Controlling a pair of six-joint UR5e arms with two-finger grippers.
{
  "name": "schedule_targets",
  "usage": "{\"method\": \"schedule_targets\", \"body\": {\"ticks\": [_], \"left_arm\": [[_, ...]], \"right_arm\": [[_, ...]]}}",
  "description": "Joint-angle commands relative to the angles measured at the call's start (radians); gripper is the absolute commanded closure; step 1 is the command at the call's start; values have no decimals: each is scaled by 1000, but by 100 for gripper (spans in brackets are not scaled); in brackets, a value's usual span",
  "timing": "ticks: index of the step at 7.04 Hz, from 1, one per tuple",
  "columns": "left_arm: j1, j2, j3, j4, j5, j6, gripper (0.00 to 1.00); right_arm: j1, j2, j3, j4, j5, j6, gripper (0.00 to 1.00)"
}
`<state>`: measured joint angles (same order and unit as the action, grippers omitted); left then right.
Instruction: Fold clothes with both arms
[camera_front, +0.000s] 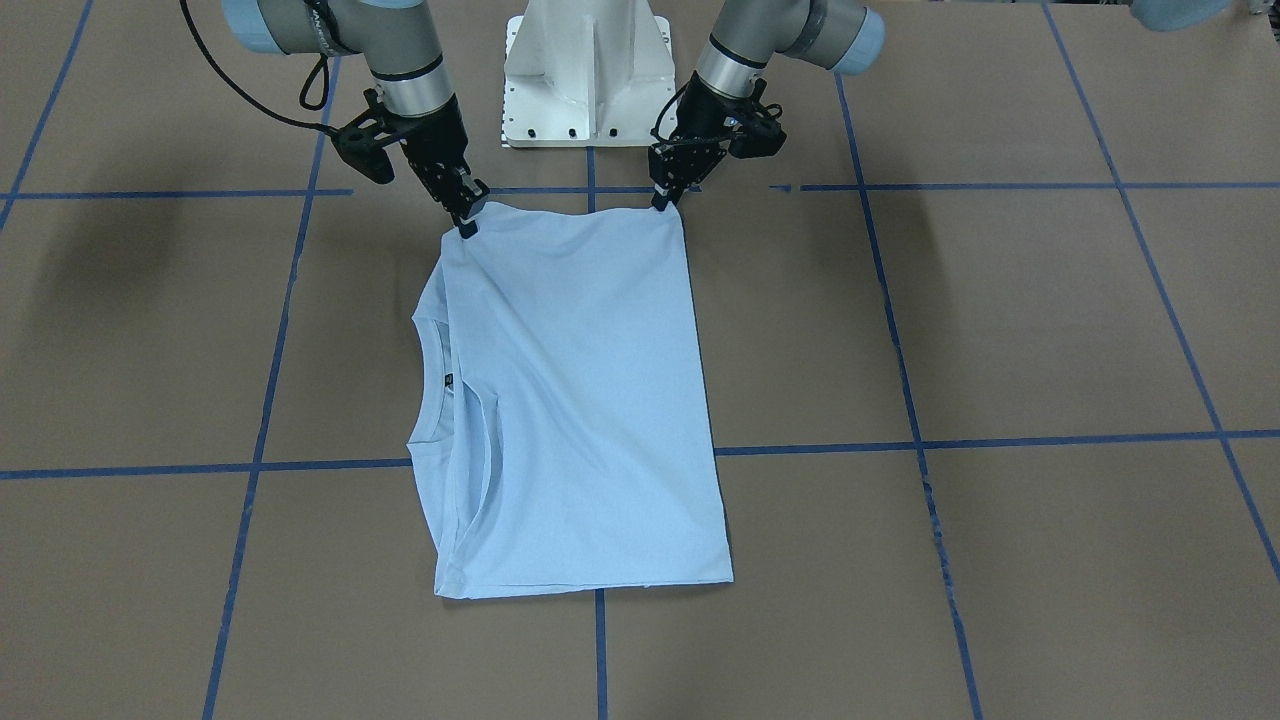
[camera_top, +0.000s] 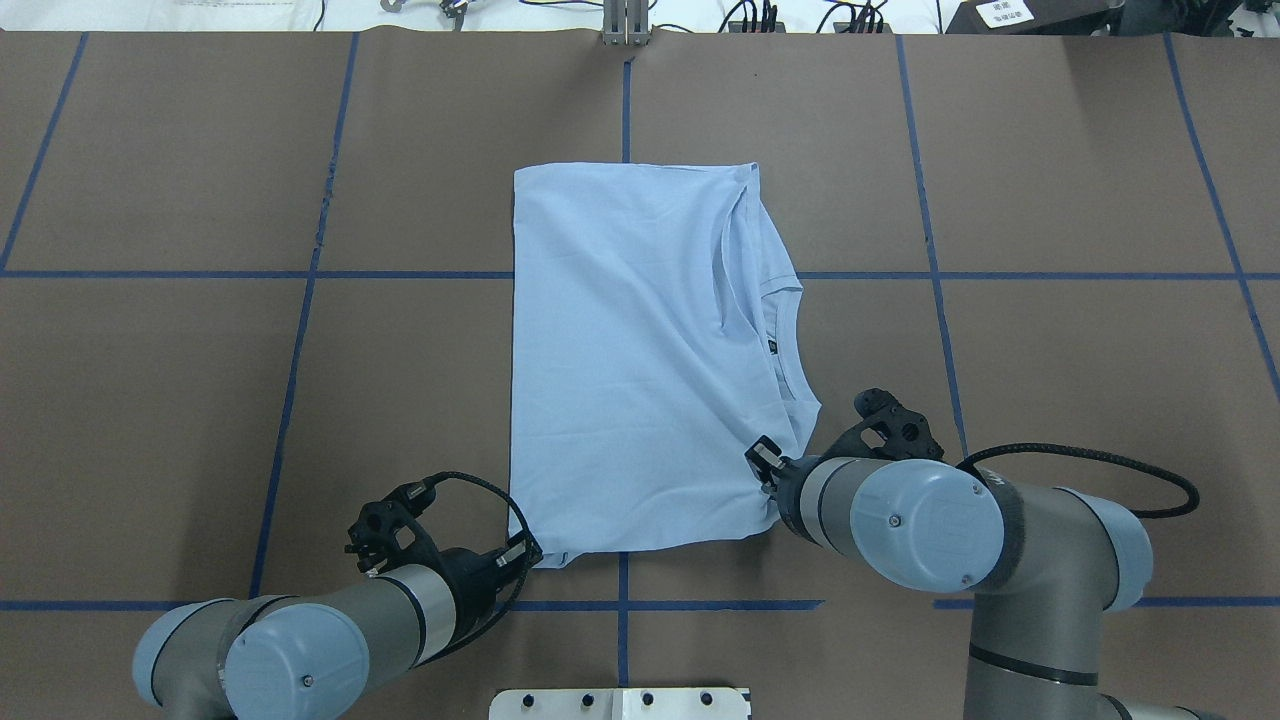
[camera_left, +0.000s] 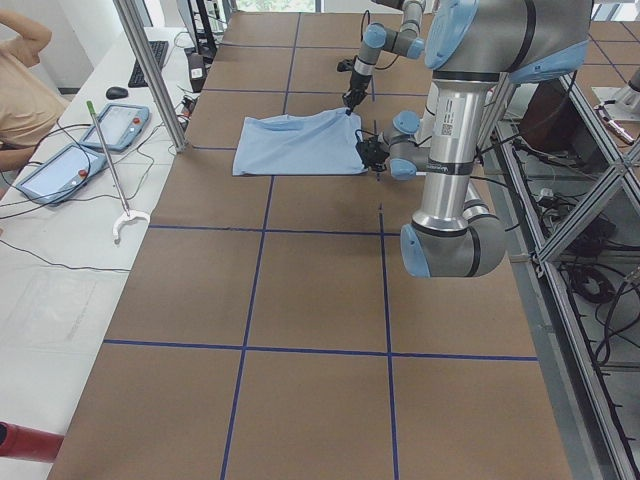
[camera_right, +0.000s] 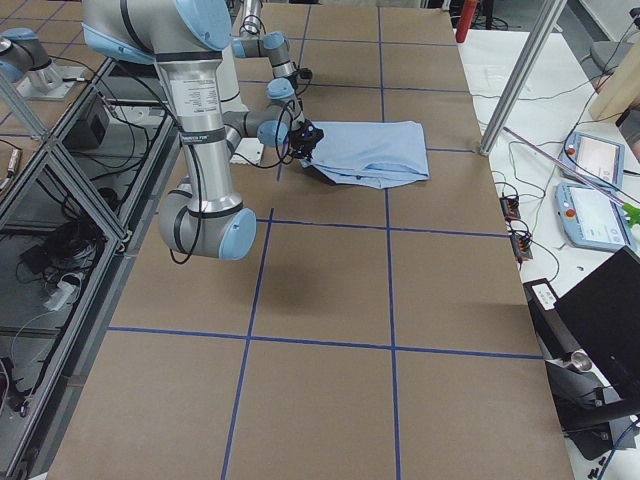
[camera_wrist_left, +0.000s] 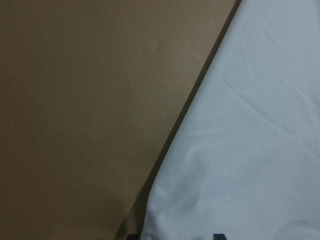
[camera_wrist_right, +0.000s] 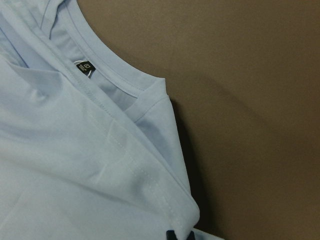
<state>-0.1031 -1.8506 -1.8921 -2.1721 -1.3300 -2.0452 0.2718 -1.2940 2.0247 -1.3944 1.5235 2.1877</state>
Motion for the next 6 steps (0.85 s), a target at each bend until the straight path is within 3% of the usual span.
{"method": "schedule_targets", "body": {"ticks": [1,2,5,6], "left_arm": [[-18,14,-31,0,-2,28,100],[-17,54,-60,-3,-6,33,100],[-1,42,-107,-3,-3,30,100],[0,22,-146,-2,0,17,100]], "right_arm": [[1,-10,0,2,3,-5,100],[1,-16,3,3,6,-6,100],[-2,-25,18,9,6,-3,100],[-23,-28,75,8,6,3,100]]}}
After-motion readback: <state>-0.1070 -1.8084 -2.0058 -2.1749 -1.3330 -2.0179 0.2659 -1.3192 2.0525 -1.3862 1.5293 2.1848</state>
